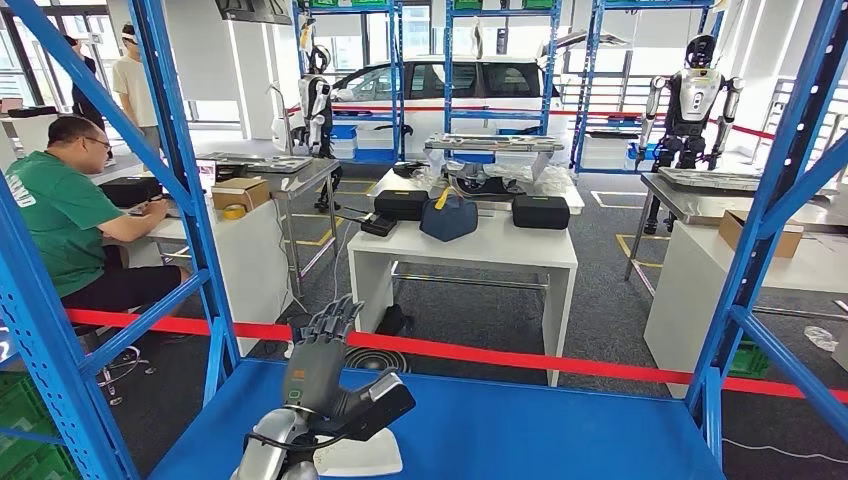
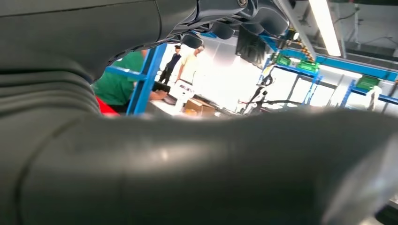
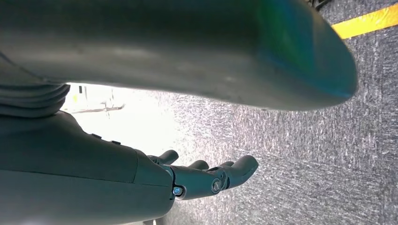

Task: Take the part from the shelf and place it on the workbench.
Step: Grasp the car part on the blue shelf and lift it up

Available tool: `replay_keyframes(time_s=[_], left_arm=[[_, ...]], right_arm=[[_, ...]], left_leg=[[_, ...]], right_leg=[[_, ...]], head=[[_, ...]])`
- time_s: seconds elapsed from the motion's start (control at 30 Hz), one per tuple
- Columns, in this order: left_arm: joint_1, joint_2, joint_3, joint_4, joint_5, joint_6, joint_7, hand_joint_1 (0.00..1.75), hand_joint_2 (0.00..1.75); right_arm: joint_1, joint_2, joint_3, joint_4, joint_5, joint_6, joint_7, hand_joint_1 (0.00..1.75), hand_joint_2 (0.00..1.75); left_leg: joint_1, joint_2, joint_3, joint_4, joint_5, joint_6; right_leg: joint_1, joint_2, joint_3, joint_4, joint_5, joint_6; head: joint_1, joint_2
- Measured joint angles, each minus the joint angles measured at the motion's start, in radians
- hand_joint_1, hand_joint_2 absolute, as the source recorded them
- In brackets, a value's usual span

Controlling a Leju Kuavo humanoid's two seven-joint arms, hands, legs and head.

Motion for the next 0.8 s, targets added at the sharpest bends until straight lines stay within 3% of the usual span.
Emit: replay_keyframes(time_s=[0.27, 0.8], left_arm=[[-0.046, -0.003, -0.001, -0.004, -0.008, -0.064, 0.066, 0.00, 0.00], [-0.051, 0.002, -0.008, 0.003, -0.020, -0.062, 0.104, 0.00, 0.00]], right_arm=[[-0.003, 0.000, -0.013, 0.000, -0.008, -0.003, 0.000, 0.00, 0.00], [-0.004, 0.000, -0.021, 0.000, -0.011, -0.002, 0.000, 0.00, 0.00]], left_leg=[[0.000, 0.000, 0.000, 0.000, 0.000, 0.000], [0.000, 0.000, 0.000, 0.000, 0.000, 0.000]], right_leg=[[0.000, 0.000, 0.000, 0.000, 0.000, 0.000], [0.000, 0.000, 0.000, 0.000, 0.000, 0.000]], head=[[0.000, 0.000], [0.000, 0.000]])
